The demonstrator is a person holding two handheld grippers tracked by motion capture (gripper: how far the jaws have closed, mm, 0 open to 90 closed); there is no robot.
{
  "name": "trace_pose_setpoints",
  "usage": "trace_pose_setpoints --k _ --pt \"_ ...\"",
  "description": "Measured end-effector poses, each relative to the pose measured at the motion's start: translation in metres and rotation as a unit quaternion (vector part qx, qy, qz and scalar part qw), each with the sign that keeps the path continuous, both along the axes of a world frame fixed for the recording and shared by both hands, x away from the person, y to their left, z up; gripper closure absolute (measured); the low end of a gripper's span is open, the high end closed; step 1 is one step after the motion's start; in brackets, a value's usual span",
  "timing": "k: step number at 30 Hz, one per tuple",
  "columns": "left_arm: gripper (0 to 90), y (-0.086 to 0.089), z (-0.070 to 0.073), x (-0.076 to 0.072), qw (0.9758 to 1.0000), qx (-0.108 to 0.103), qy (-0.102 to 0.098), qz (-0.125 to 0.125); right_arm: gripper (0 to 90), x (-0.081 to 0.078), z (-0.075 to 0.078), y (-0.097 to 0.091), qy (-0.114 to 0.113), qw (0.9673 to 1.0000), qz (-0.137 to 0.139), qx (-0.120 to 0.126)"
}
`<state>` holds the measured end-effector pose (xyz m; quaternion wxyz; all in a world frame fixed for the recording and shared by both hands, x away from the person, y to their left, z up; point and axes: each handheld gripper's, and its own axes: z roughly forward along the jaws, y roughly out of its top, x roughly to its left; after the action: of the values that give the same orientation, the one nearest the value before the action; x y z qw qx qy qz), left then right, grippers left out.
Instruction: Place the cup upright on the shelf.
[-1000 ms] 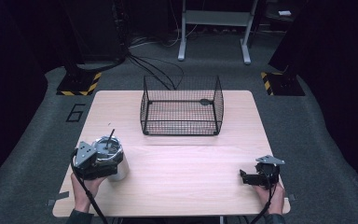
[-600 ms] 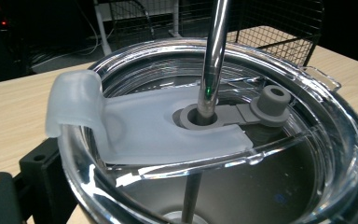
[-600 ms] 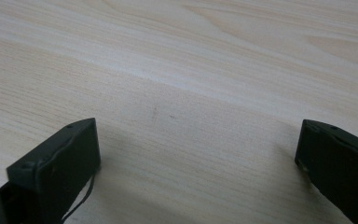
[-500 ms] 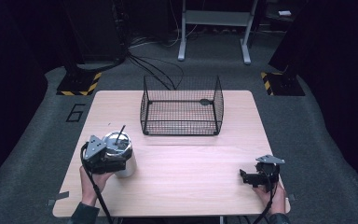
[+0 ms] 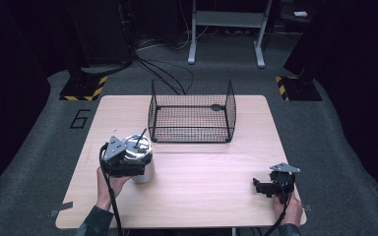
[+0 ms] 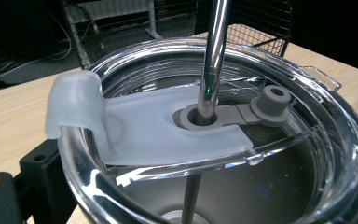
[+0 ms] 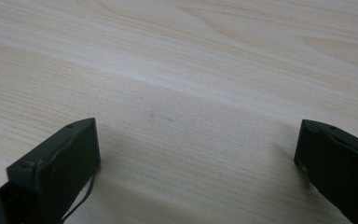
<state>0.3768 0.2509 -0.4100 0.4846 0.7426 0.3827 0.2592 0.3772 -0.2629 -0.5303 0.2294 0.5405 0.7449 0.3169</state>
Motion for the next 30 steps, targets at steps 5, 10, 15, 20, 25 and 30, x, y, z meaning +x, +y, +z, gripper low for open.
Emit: trace_pose_setpoints --k 5,10,15,20,25,30 --pt "3.3 -0.009 0.006 0.005 0.9998 0.011 -0.002 -0.014 0.0 0.0 0.0 0.0 0.0 1.0 -0.002 0.002" --pt "3.3 -0.019 0.01 0.009 0.9996 0.013 -0.006 -0.023 0.0 0.001 0.0 0.0 0.001 1.0 -0.001 0.001" --pt "3.3 -0.026 0.014 0.012 0.9994 0.014 -0.009 -0.03 0.0 0.001 0.0 0.0 0.001 1.0 -0.001 0.0" --pt "3.3 -0.03 0.016 0.016 0.9994 0.01 -0.014 -0.031 0.0 0.001 0.0 0.0 0.001 1.0 -0.001 0.0" --pt "3.3 -0.034 0.02 0.02 0.9991 0.01 -0.009 -0.04 0.0 0.001 0.0 0.0 0.0 1.0 0.001 -0.001" --pt "3.3 -0.04 0.023 0.023 0.999 0.01 -0.011 -0.043 0.0 0.001 0.0 0.0 0.001 1.0 -0.001 0.001"
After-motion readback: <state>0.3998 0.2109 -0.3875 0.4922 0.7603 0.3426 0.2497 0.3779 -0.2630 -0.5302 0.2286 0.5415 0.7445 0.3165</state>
